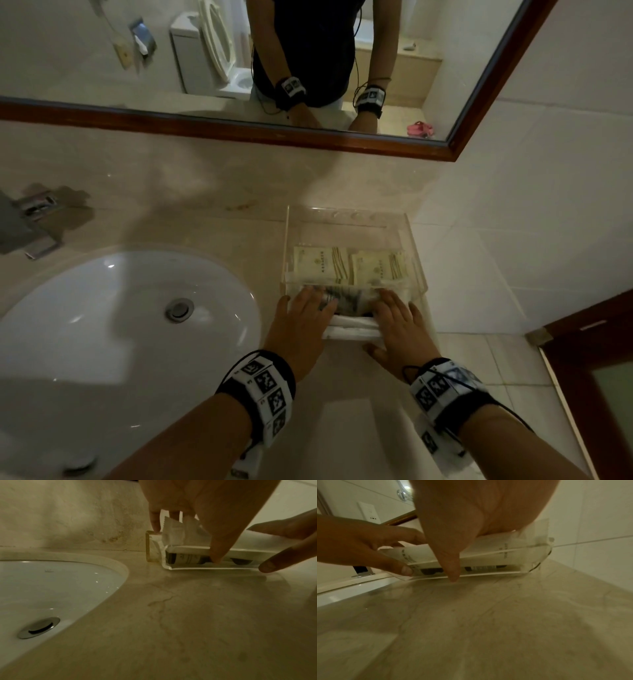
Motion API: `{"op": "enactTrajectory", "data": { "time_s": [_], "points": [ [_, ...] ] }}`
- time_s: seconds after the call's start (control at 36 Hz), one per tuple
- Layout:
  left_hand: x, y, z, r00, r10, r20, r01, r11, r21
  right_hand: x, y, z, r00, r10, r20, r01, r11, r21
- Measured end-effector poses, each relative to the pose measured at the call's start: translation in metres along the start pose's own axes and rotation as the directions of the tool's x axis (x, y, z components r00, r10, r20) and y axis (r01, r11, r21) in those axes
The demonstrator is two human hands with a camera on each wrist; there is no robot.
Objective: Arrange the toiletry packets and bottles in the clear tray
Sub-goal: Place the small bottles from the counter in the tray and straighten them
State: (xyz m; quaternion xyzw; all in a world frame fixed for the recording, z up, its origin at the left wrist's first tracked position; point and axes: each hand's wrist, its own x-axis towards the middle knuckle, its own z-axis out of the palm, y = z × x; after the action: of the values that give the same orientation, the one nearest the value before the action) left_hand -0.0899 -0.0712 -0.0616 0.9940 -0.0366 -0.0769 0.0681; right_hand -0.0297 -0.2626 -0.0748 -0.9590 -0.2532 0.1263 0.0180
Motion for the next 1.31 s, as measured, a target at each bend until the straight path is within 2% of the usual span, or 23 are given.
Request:
{"op": "enactTrajectory", "data": {
  "time_s": [0.17, 0.25, 0.44, 0.56, 0.69, 0.78, 0.86, 0.97, 1.06, 1.08, 1.17, 1.22, 1.31],
  "points": [
    [-0.005, -0.005, 0.015, 0.991, 0.114, -0.075, -0.109, 0.992, 0.065, 0.014, -0.003, 0.002, 1.0, 0.018, -0.012, -0.017, 0.999, 0.048],
    [-0.006, -0.006, 0.016, 0.996, 0.084, 0.008, -0.084, 0.995, 0.059, 0.019, 0.0, 0.002, 0.999, -0.012, -0.03, 0.013, 0.999, 0.031],
    [0.001, -0.003, 0.012, 0.992, 0.068, 0.106, -0.071, 0.997, 0.024, 0.018, 0.008, 0.004, 0.997, -0.054, -0.054, 0.055, 0.998, 0.021],
    [0.005, -0.001, 0.008, 0.996, 0.047, 0.07, -0.051, 0.997, 0.052, 0.008, 0.017, 0.001, 0.995, -0.102, -0.019, 0.102, 0.995, -0.007],
    [0.017, -0.006, 0.006, 0.997, 0.062, -0.047, -0.058, 0.995, 0.08, -0.011, 0.028, -0.004, 0.977, -0.103, -0.186, 0.094, 0.994, -0.059],
    [0.012, -0.008, 0.01, 0.978, 0.145, -0.149, -0.131, 0.986, 0.103, -0.02, 0.028, 0.005, 0.968, -0.113, -0.224, 0.106, 0.993, -0.042],
    [-0.002, -0.003, 0.023, 0.959, 0.213, -0.189, -0.195, 0.975, 0.108, -0.025, 0.023, 0.017, 0.983, -0.09, -0.161, 0.086, 0.996, -0.03],
    [-0.009, 0.001, 0.032, 0.983, 0.173, -0.058, -0.168, 0.982, 0.089, -0.019, 0.013, 0.021, 0.998, 0.049, -0.047, -0.05, 0.999, -0.02],
    [-0.002, 0.001, 0.031, 0.988, 0.147, -0.035, -0.145, 0.987, 0.065, -0.009, 0.017, 0.026, 0.998, -0.016, -0.062, 0.01, 0.996, -0.087],
    [0.001, 0.001, 0.031, 0.988, 0.145, -0.043, -0.142, 0.988, 0.061, -0.007, 0.018, 0.026, 1.0, -0.022, -0.017, 0.021, 0.999, -0.05],
    [0.005, 0.0, 0.03, 0.987, 0.146, -0.063, -0.142, 0.988, 0.059, -0.001, 0.018, 0.024, 1.0, -0.009, 0.012, 0.009, 1.0, 0.002],
    [0.007, -0.002, 0.028, 0.984, 0.157, -0.087, -0.153, 0.987, 0.052, 0.001, 0.018, 0.026, 1.0, 0.027, -0.008, -0.027, 1.0, 0.002],
    [0.006, -0.007, 0.026, 0.977, 0.183, -0.108, -0.172, 0.98, 0.103, -0.008, 0.013, 0.015, 0.995, 0.032, -0.093, -0.041, 0.995, -0.096]
  ]
}}
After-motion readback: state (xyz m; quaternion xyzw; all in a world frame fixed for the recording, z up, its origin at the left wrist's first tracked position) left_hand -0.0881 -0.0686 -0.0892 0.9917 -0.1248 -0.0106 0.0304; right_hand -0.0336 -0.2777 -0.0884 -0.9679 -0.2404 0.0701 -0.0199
